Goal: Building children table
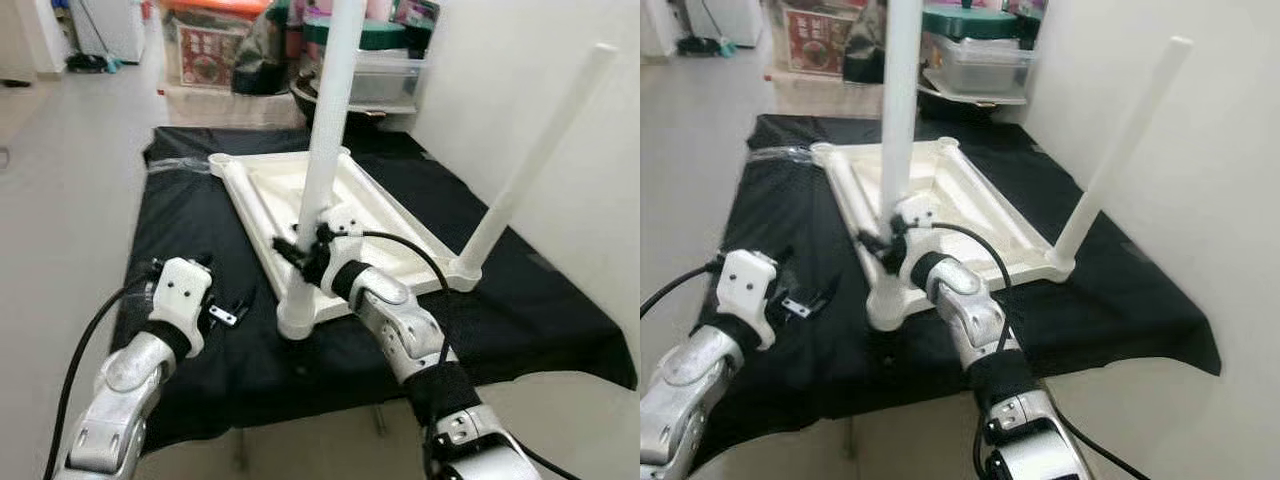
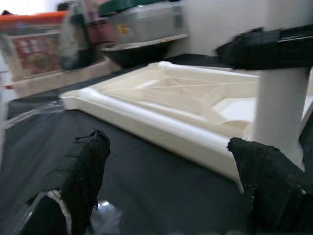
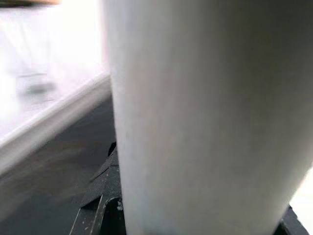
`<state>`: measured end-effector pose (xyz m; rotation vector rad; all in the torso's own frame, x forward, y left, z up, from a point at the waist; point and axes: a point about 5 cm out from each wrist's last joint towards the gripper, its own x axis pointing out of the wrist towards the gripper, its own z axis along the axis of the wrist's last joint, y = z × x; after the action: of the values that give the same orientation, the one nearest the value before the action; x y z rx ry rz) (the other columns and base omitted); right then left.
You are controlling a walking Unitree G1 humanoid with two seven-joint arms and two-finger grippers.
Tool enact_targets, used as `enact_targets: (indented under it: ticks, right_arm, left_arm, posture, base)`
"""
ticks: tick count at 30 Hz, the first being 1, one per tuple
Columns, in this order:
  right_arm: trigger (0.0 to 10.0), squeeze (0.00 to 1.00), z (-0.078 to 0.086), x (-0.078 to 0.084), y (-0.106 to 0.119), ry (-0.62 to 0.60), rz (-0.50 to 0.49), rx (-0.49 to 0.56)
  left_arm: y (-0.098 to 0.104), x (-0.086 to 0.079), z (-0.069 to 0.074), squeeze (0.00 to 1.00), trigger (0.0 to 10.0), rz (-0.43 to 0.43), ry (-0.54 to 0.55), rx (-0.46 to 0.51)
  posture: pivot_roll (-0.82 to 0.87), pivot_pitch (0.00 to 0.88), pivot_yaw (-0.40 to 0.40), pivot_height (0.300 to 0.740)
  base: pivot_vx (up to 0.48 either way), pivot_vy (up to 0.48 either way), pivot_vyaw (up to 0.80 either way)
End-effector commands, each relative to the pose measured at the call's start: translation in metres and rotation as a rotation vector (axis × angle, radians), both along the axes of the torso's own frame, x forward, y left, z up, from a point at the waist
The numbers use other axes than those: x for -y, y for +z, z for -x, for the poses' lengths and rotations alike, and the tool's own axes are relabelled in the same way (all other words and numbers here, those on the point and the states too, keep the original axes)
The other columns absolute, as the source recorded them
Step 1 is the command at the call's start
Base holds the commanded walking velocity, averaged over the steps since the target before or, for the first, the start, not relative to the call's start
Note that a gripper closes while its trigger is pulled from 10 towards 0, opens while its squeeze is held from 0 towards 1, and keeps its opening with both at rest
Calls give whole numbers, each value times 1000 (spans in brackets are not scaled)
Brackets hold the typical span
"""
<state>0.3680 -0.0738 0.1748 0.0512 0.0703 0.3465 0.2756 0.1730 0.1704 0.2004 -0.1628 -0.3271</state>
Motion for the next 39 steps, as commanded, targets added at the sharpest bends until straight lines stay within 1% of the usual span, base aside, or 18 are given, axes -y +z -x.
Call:
enact_targets:
  ticks: [1,3,6,7,8,10,11,12,13,15,17,22,28,29,33,34,35,39]
  right_arm:
    - [0,0,0,67,-37,-473,145,-178]
    - [0,0,2,74,-40,-531,148,-185]
    - [0,0,15,42,-42,-365,56,-190]
    - [3686,0,19,26,-39,-266,28,-176]
    - [10000,0,21,12,-34,-172,15,-148]
    - [10000,0,26,-1,-26,-63,-17,-95]
    - [10000,722,28,-7,-19,0,-49,-52]
    - [10000,722,28,-7,-19,0,-49,-52]
    - [10000,1000,27,-11,-10,57,-81,-11]
    - [10000,1000,25,-11,-8,90,-86,-14]
    - [10000,0,23,-10,1,143,-87,17]
    - [10000,0,38,-11,30,530,-93,167]
    - [9137,0,44,-15,25,716,-29,170]
    - [0,0,38,-18,18,678,4,144]
    - [0,0,16,-15,2,442,94,46]
    - [0,0,-2,-1,-9,136,123,-59]
    - [0,0,-2,-1,-9,136,123,-59]
    - [0,0,-3,40,-32,-410,53,-255]
  left_arm:
    - [-1,5,0,0,10000,-13,-14,1]
    - [-1,6,0,0,10000,-12,-15,2]
    - [-1,7,0,0,10000,-11,-20,1]
    - [-1,7,0,0,10000,-12,-22,0]
    - [-2,7,0,0,10000,-13,-25,-1]
    - [-2,7,-1,0,10000,-16,-27,-1]
    - [-2,7,-1,0,10000,-18,-29,-1]
    - [-2,7,-1,0,10000,-18,-29,-1]
    - [-1,7,-2,0,10000,-18,-29,0]
    - [-1,7,-2,0,10000,-17,-29,2]
    - [0,7,-2,0,10000,-15,-26,4]
    - [-2,6,0,0,10000,-14,-20,1]
    - [-2,6,-1,0,10000,-14,-16,4]
    - [-1,6,-1,0,10000,-14,-14,6]
    - [-1,5,0,0,10000,-16,-8,8]
    - [-1,3,2,0,10000,-18,-3,7]
    - [-1,3,2,0,10000,-18,-3,7]
    - [-2,1,4,0,10000,-19,1,4]
  posture:
    - [126,0,-163,740]
    - [126,0,-163,740]
    - [124,0,-159,740]
    - [113,0,-145,740]
    - [113,0,-145,740]
    - [110,0,-145,740]
    - [109,0,-145,740]
    - [109,0,-145,740]
    - [112,0,-149,740]
    - [115,0,-151,740]
    - [117,0,-153,740]
    - [119,0,-159,740]
    - [130,0,-168,740]
    - [136,0,-173,740]
    - [140,0,-176,740]
    - [142,0,-176,740]
    - [142,0,-176,740]
    - [139,0,-179,740]
  base:
    - [0,0,0]
    - [0,0,0]
    - [0,0,0]
    - [0,0,0]
    - [0,0,0]
    - [0,0,0]
    - [0,0,0]
    - [0,0,0]
    - [0,0,0]
    - [0,0,0]
    - [0,0,0]
    - [0,0,0]
    - [0,0,0]
    - [0,0,0]
    - [0,0,0]
    - [0,0,0]
    - [0,0,0]
    - [0,0,0]
